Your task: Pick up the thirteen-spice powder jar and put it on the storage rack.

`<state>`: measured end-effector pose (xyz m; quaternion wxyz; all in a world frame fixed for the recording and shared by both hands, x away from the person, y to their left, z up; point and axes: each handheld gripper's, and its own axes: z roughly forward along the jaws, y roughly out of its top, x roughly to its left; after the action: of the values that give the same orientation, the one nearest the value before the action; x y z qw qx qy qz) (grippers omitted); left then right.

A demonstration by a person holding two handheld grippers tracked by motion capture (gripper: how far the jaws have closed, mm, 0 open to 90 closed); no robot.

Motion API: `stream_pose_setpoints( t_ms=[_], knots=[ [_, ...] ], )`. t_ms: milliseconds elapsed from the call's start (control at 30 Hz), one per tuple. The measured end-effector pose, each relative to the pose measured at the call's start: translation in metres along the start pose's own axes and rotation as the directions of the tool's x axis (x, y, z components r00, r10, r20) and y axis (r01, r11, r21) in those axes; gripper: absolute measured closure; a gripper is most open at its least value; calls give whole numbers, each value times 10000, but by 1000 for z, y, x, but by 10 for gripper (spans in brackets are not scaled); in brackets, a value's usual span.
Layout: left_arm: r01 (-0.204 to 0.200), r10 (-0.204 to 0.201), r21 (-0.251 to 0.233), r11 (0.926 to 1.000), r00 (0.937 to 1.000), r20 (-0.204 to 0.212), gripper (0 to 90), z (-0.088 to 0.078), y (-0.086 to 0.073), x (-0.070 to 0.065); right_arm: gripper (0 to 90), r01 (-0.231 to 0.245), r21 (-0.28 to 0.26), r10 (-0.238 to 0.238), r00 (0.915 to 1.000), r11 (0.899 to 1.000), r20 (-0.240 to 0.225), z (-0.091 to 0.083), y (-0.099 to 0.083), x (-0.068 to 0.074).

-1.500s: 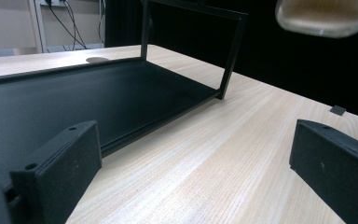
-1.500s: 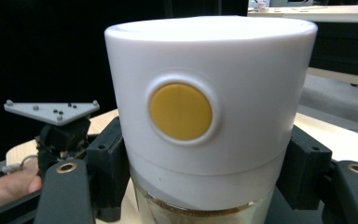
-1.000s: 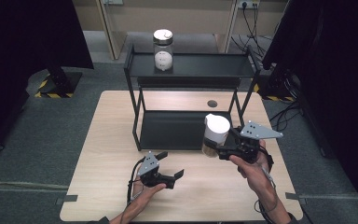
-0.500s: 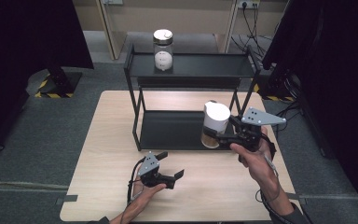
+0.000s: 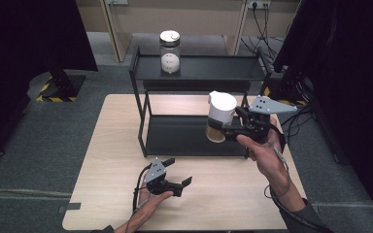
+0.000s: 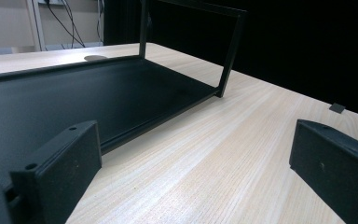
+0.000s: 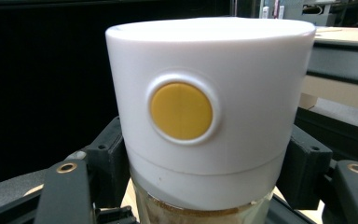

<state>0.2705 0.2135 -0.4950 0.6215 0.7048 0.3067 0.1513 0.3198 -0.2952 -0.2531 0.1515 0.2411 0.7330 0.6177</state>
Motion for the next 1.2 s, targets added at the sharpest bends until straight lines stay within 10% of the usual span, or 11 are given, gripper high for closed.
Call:
stream_pose_setpoints(
  t_ms=[1200],
  knots=[
    [-37, 37, 34, 10000, 10000, 56, 15, 0, 0, 0, 310, -284, 50, 283, 9993, 9996, 263, 36, 77, -17]
  ],
)
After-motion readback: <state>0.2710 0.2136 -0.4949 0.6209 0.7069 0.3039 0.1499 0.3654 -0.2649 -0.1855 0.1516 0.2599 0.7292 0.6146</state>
